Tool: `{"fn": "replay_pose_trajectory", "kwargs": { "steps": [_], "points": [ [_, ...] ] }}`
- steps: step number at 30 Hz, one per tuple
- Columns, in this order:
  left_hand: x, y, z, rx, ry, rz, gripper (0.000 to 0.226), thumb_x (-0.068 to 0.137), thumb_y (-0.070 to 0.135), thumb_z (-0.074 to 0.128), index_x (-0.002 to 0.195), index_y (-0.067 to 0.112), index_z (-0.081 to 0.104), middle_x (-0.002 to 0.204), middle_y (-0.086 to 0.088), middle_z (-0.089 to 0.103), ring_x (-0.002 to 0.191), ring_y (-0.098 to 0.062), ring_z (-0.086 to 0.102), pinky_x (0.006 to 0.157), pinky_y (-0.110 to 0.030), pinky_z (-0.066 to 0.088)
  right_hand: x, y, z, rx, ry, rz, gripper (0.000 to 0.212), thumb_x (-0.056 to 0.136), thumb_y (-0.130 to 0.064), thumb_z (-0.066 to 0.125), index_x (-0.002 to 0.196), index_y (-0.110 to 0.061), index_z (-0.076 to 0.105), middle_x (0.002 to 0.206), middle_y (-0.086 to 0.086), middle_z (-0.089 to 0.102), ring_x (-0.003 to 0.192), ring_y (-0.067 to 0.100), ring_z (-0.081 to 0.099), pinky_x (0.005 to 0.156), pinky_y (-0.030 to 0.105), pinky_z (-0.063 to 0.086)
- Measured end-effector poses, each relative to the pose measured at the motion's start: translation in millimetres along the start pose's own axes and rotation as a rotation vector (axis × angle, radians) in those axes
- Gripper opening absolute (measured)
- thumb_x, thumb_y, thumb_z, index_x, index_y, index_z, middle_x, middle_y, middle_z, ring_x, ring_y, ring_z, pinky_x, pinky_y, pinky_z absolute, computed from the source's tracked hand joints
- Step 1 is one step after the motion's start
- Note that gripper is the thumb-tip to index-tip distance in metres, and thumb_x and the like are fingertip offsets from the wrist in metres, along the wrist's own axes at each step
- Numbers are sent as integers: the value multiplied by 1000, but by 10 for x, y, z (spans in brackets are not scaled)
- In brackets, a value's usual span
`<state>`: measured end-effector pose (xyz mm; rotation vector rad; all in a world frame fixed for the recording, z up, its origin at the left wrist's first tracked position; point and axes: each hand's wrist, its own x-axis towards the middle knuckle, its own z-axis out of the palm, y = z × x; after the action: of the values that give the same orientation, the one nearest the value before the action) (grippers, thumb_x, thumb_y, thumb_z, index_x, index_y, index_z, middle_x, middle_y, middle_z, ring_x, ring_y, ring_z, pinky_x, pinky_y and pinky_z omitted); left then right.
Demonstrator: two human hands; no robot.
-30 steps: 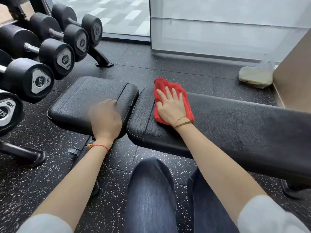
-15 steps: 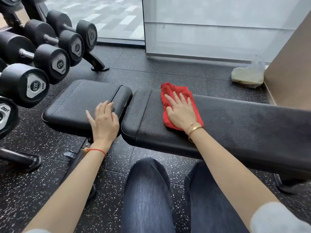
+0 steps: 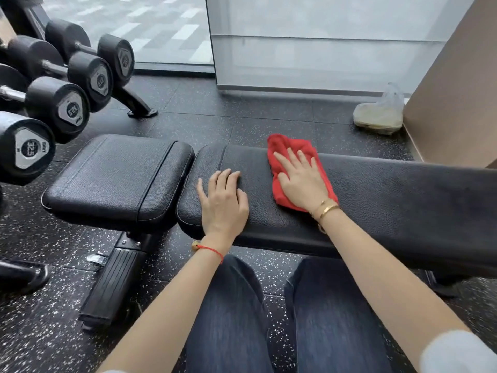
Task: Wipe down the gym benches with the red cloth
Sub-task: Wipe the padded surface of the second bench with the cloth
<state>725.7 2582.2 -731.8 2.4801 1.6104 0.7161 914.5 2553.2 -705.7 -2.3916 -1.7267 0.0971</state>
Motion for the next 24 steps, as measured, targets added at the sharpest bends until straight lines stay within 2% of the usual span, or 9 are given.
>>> {"fn": "replay_pose_trajectory", "kwargs": {
  "steps": [3, 8, 10, 14, 17, 19, 24],
  "points": [
    [15, 1, -4, 14, 11, -3, 50, 88, 32, 38, 133, 23, 57, 145, 3, 52, 138, -20, 40, 120, -53, 17, 142, -95, -13, -1, -31, 56, 57, 100, -36, 33, 154, -34, 19, 164, 3, 10, 151, 25, 8, 122, 48, 1],
    [6, -11, -9, 22, 4, 5, 50, 89, 33, 38, 134, 23, 56, 146, 4, 51, 139, -19, 39, 121, -52, 16, -436, 11, 14, 23, 1, -131, 59, 97, -34, 38, 153, -36, 20, 163, 0, 13, 151, 23, 10, 122, 48, 2],
    [0, -17, -11, 17, 0, 9, 49, 89, 32, 39, 135, 23, 56, 146, 3, 51, 139, -19, 38, 121, -52, 15, -623, 239, -8, 33, 10, -135, 59, 97, -32, 40, 153, -37, 22, 163, -1, 16, 151, 24, 12, 122, 46, 3],
    [-8, 1, -19, 15, -2, 4, 50, 90, 33, 38, 136, 21, 56, 147, 2, 51, 140, -19, 38, 121, -52, 16, -420, 663, -125, -12, 16, 72, 57, 98, -32, 38, 153, -35, 22, 163, 2, 15, 150, 25, 12, 122, 48, 5],
    [-9, 3, -21, 8, 8, 5, 51, 89, 33, 38, 134, 20, 57, 146, 1, 52, 139, -20, 39, 121, -50, 18, -104, 584, -163, -34, 12, 191, 56, 99, -32, 34, 154, -33, 20, 164, 5, 13, 150, 26, 11, 122, 48, 4],
    [-8, 7, -21, -3, 17, 8, 51, 88, 32, 39, 133, 19, 59, 144, 0, 53, 138, -21, 40, 121, -49, 19, -79, 403, -129, -42, 5, 151, 57, 99, -33, 34, 154, -33, 19, 164, 6, 11, 151, 26, 11, 122, 49, 3],
    [-5, 0, -34, -6, 23, 21, 50, 88, 30, 41, 133, 18, 59, 144, -1, 54, 138, -23, 41, 121, -50, 17, -670, 153, -31, -12, 6, -127, 59, 96, -33, 37, 153, -36, 21, 163, -1, 15, 151, 23, 12, 122, 46, 2]
  ]
}}
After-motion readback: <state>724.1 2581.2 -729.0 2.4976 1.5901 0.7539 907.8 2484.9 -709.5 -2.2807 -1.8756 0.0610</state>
